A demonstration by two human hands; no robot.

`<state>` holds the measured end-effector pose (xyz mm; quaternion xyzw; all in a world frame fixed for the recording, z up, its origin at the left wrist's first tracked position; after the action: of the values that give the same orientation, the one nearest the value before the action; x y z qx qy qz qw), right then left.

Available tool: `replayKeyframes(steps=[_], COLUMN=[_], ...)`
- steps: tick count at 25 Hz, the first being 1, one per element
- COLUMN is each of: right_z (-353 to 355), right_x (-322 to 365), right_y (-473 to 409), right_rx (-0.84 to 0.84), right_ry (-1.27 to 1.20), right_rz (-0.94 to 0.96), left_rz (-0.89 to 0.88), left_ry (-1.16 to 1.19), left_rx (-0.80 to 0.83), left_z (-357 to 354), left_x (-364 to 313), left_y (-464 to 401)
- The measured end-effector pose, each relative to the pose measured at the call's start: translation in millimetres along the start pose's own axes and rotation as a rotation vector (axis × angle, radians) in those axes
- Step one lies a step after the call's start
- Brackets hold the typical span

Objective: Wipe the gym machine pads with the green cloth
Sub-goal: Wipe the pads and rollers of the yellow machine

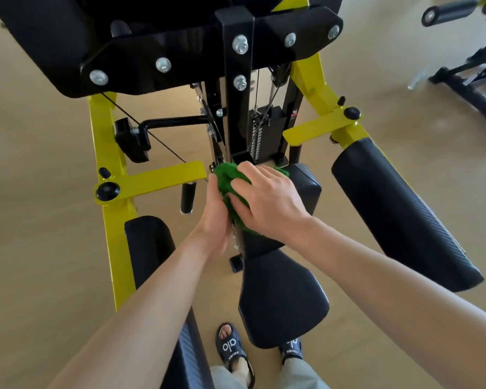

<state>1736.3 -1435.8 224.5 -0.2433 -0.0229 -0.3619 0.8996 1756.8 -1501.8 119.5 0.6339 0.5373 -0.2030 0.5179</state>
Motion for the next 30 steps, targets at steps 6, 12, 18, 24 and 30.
replayKeyframes(steps=[6, 12, 18, 24, 30], right_z=[24, -114, -165, -200, -160], right_x=[-139, -160, -155, -71, 35], right_y=[28, 173, 203, 199, 157], right_rx=[-0.160, -0.249, -0.504, -0.048, 0.113], right_ry=[-0.164, -1.289, -1.497, -1.482, -1.891], right_rz=[-0.587, -1.775, -1.888, -2.002, -2.505], left_rz=[0.030, -0.065, -0.064, -0.055, -0.059], left_ry=[-0.162, -0.151, -0.172, -0.118, -0.215], left_rx=[-0.115, -0.458, -0.579, -0.582, -0.514], left_z=[-11, -3, 8, 8, 4], left_x=[2, 12, 18, 17, 7], left_y=[-3, -1, -4, -3, 1])
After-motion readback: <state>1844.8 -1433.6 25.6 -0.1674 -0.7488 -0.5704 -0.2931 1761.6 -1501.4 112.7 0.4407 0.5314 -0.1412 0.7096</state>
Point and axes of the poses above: each hand's wrist, its own y-axis away from the middle knuckle, its own z-axis out of the back of the hand, x = y × z, the point moved 9 cm from there along -y, towards the middle knuckle, and after that the axes turned 3 degrees about -z, right-handed, at the moved point
